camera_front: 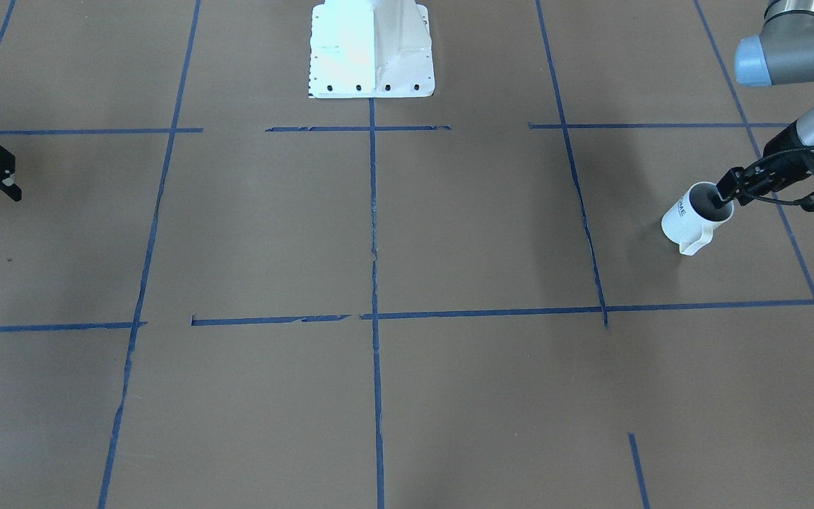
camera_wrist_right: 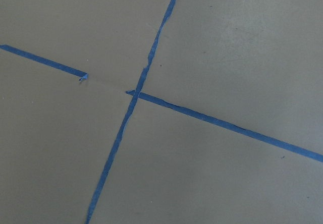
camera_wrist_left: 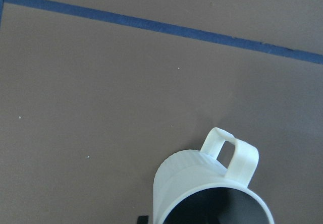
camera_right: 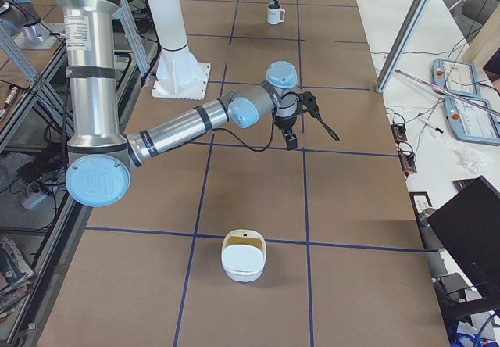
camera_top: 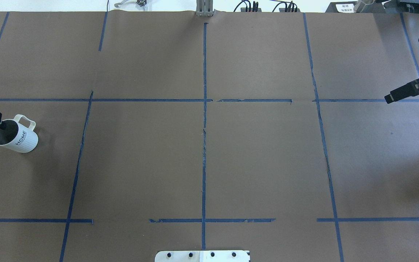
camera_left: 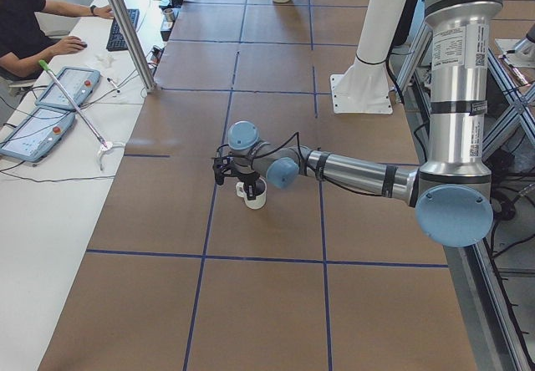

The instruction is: Left arm hands cup to right arm to dump lemon

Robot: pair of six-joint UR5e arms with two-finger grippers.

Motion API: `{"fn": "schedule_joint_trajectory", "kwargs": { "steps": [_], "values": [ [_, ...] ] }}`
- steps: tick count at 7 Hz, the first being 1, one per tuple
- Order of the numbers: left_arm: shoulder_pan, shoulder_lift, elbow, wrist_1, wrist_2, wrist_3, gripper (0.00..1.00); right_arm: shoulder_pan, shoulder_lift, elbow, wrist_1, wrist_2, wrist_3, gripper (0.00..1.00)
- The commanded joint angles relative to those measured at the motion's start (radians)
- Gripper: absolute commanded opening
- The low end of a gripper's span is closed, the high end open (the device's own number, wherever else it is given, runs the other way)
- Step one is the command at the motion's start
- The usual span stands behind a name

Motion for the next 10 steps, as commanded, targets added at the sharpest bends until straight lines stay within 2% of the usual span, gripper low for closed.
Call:
{"fn": "schedule_joint_trajectory", "kwargs": {
  "steps": [1,2,3,5,6,8,9,10],
  "values": [
    [-0.114,0.084,-0.181,0.006,0.002,0.016,1.0,0.009,-0.005,0.0,0.001,-0.009,-0.002,1.0],
    [-0.133,0.09,-0.232,0.028,0.0,0.022,1.0,0.037,-0.013,-0.012,-0.002,-0.007,-0.003,1.0],
    [-0.162,0.089,-0.24,0.079,0.0,0.139,1.0,0.072,-0.048,-0.014,0.006,-0.006,-0.036,1.0],
    [-0.341,0.077,-0.24,0.358,-0.001,0.607,1.0,0.172,-0.114,-0.009,-0.005,0.011,-0.136,1.0],
    [-0.386,0.073,-0.239,0.429,-0.003,0.714,1.0,0.196,-0.168,-0.009,-0.002,0.019,-0.146,1.0],
    [-0.393,0.086,-0.229,0.445,-0.009,0.781,1.0,0.255,-0.27,-0.017,-0.003,0.03,-0.246,1.0],
    [-0.396,0.092,-0.228,0.453,-0.01,0.809,1.0,0.273,-0.324,-0.022,-0.005,0.063,-0.276,1.0],
    [-0.417,0.09,-0.228,0.513,-0.01,0.902,1.0,0.317,-0.359,-0.044,-0.005,0.082,-0.279,1.0]
  ]
}}
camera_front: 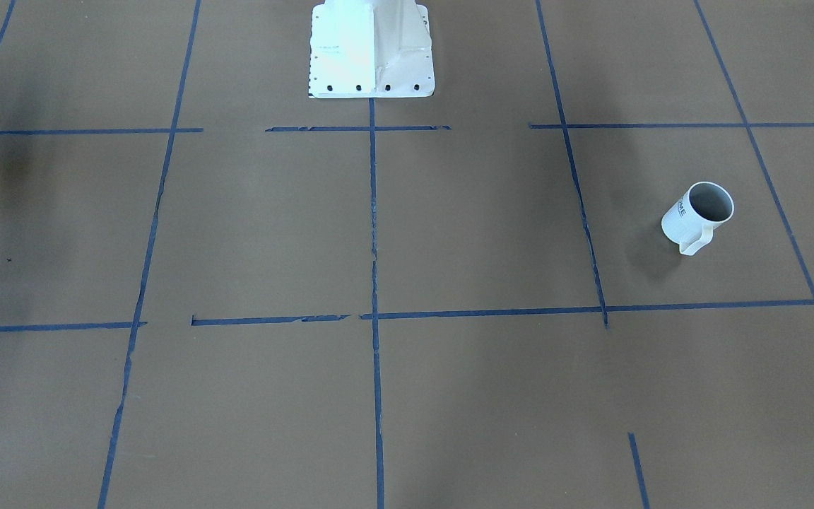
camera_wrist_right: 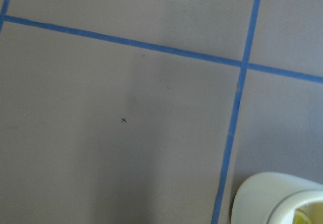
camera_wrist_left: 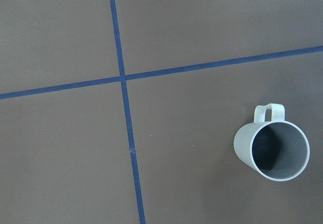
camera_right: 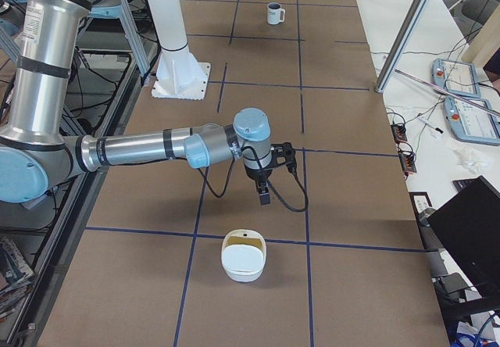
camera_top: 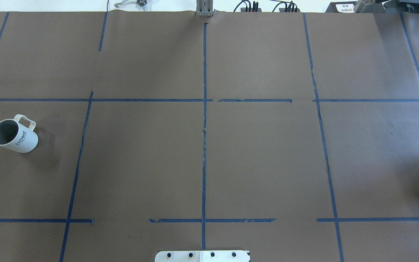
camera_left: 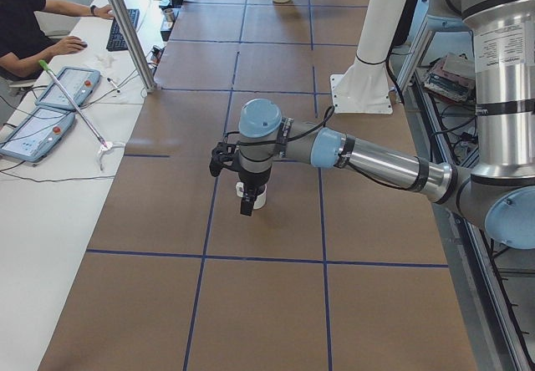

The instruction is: Left arm hands cup to right arm to dump lemon

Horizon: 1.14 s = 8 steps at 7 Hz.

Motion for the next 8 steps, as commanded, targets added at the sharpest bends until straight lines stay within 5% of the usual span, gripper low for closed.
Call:
{"fn": "schedule_joint_trajectory", "kwargs": {
  "steps": [1,5,8],
  "values": [
    [-0.05,0.0,-0.007,0.127,-0.001,0.156,1.0,0.066,-0.062,-0.049,-0.002,0.047,-0.063,1.0],
    [-0.048,-0.012,0.143,0.116,-0.098,0.152,1.0,0.118,-0.06,-0.027,-0.079,0.049,-0.128,1.0],
    [-0.045,0.003,0.121,0.076,-0.098,0.02,1.0,0.114,-0.043,-0.033,-0.106,0.038,-0.13,1.0]
  ]
}}
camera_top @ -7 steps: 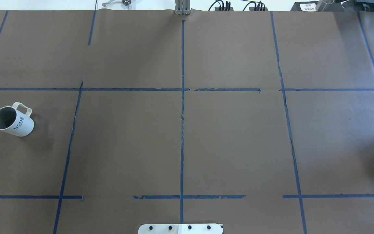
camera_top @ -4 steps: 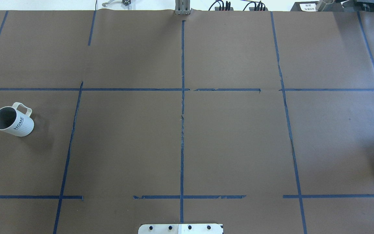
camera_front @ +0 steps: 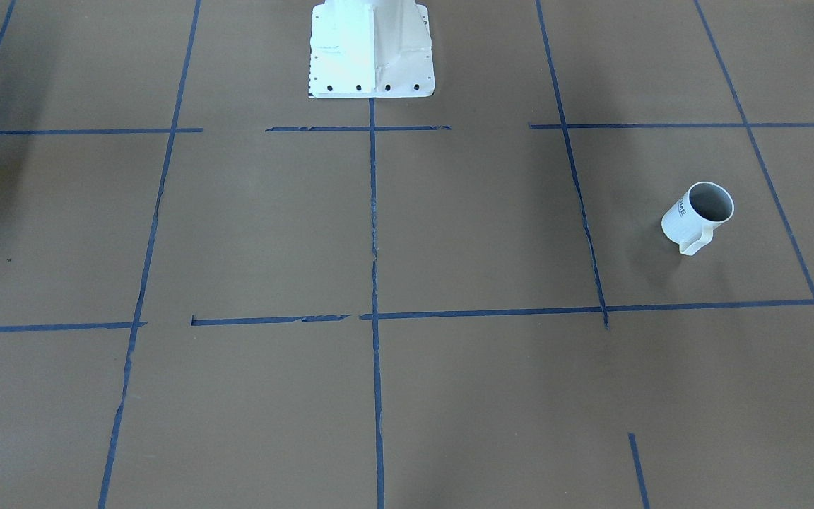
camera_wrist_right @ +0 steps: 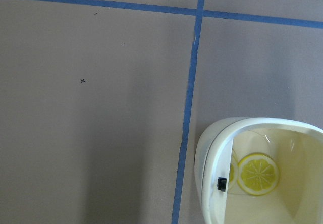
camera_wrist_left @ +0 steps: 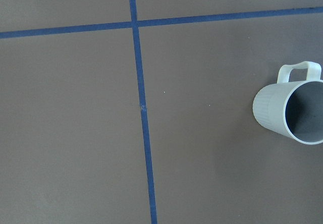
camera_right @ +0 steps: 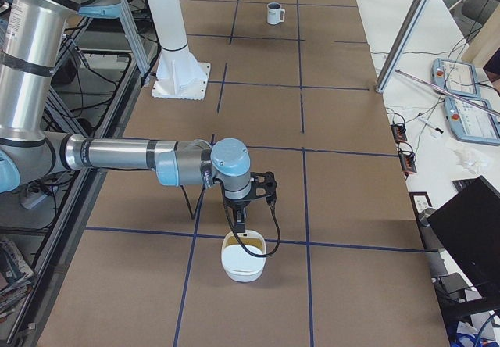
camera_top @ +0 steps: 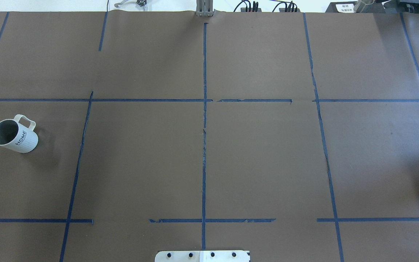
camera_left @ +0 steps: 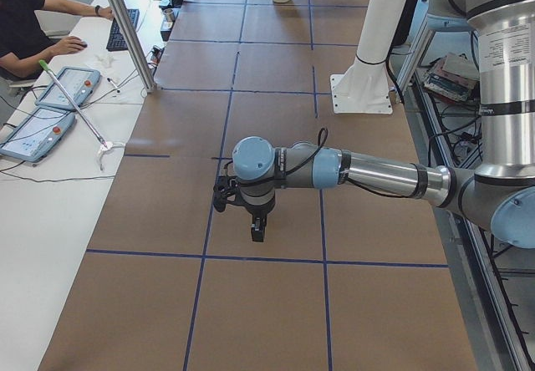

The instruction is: Left arm hands cup to right arm to dump lemon

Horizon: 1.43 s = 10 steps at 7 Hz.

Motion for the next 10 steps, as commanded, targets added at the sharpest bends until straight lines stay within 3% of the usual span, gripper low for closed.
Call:
{"fn": "schedule_joint_trajectory", "kwargs": {
  "steps": [1,10],
  "values": [
    [0.004,0.003,0.008,-0.024,0.006,-0.03,1.0,0.001,0.016,-0.003,-0.052,0.005,0.0,1.0],
    [0.008,0.002,-0.015,-0.09,0.01,-0.02,1.0,0.015,0.027,0.014,-0.108,-0.001,0.01,1.0]
  ]
}}
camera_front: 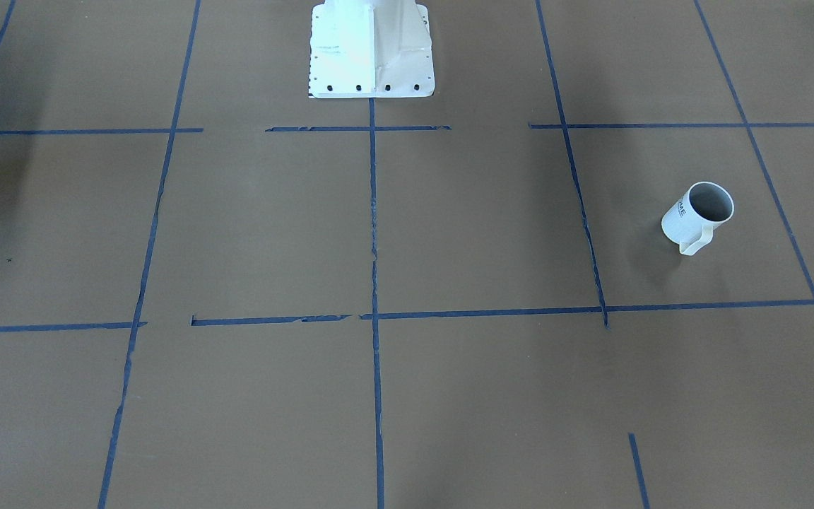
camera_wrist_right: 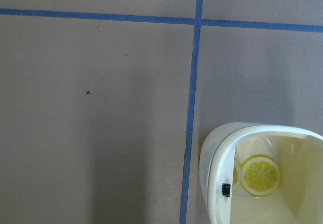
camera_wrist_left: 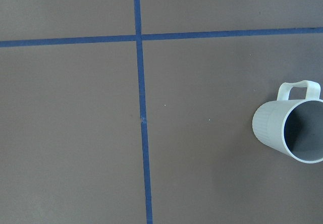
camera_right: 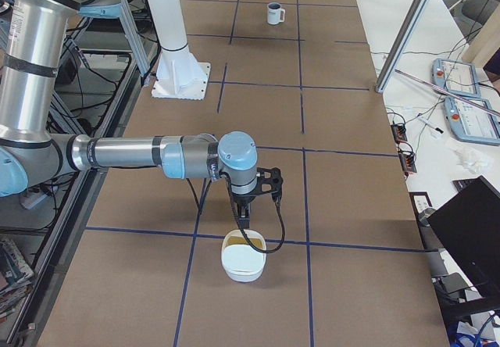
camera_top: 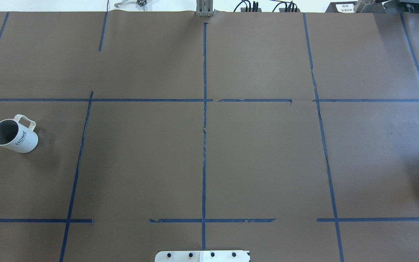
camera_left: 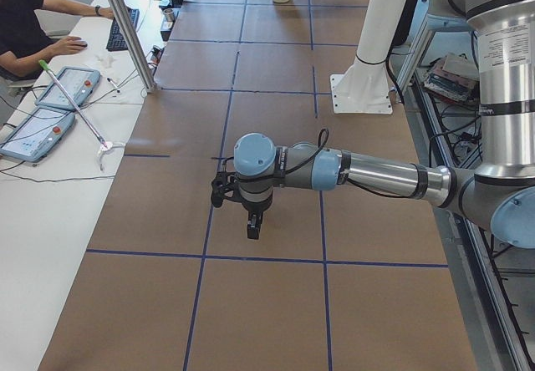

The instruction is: Left arm hands cup to right arm to dump lemon

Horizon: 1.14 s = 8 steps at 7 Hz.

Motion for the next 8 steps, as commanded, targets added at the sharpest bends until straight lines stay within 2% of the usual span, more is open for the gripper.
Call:
{"fn": "schedule_joint_trajectory", "kwargs": {
  "steps": [1,2,4,6,7,8],
  "values": [
    [0.0,0.004,-0.011,-0.008,-0.001,0.002,1.0,-0.029,0.001,0.012,-0.095,-0.005,-0.012,1.0],
    [0.0,0.004,-0.006,-0.006,-0.004,0.003,1.0,-0.044,0.002,0.038,-0.164,-0.005,-0.013,1.0],
    [0.0,0.004,0.008,-0.006,-0.002,0.003,1.0,-0.027,-0.01,0.063,-0.172,-0.005,-0.004,1.0],
    [0.0,0.005,0.018,0.008,-0.001,0.001,1.0,-0.031,-0.002,0.003,-0.11,-0.005,-0.006,1.0],
    [-0.001,0.01,0.05,0.012,0.001,-0.005,1.0,-0.031,-0.002,-0.018,-0.049,-0.009,-0.003,1.0],
    [-0.013,0.01,0.079,0.009,0.002,-0.008,1.0,-0.031,-0.002,-0.043,-0.044,-0.007,-0.003,1.0]
  ]
}}
